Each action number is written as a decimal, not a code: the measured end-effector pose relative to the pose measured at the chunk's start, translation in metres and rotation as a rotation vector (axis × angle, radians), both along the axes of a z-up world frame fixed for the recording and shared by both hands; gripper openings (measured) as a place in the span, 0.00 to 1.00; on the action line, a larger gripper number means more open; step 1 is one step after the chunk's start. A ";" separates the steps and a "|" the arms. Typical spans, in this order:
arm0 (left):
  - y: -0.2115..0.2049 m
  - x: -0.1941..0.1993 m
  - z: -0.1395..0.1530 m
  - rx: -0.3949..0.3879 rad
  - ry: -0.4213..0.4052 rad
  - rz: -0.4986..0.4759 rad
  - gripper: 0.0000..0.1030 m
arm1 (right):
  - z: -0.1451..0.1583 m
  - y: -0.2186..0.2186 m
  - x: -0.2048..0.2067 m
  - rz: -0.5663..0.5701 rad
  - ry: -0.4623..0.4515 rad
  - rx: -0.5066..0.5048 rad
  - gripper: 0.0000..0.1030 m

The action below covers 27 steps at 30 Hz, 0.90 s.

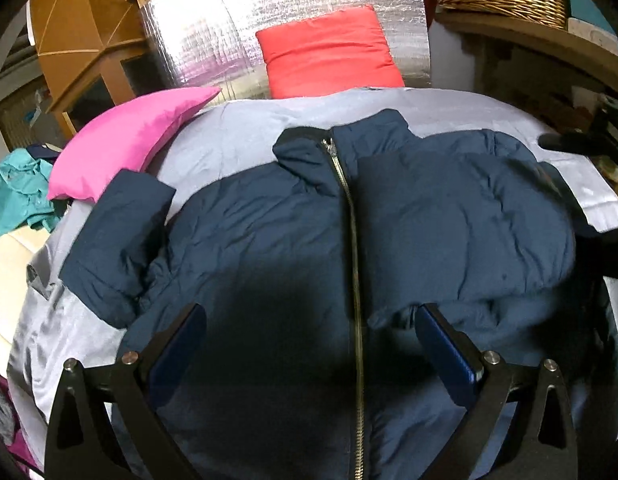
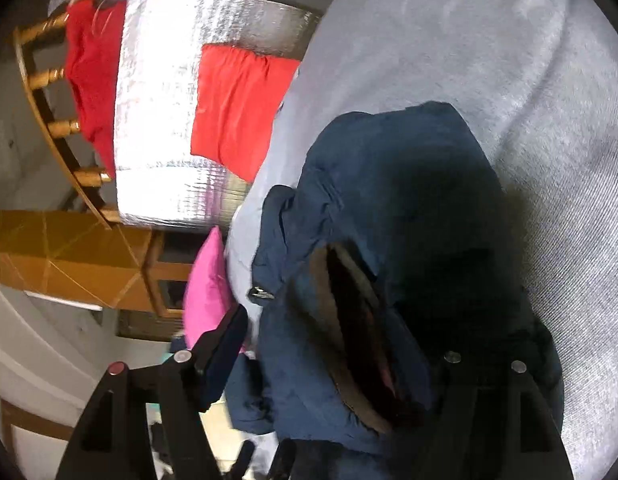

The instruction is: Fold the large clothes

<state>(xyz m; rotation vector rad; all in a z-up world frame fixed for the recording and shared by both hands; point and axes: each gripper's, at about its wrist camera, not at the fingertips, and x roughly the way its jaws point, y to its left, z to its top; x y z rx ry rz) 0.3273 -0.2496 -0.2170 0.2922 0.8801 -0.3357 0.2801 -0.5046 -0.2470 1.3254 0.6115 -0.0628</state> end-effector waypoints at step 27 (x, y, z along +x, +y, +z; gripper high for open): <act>0.080 0.032 -0.021 -0.268 0.148 0.248 1.00 | 0.066 0.087 0.032 0.299 -0.483 0.084 0.90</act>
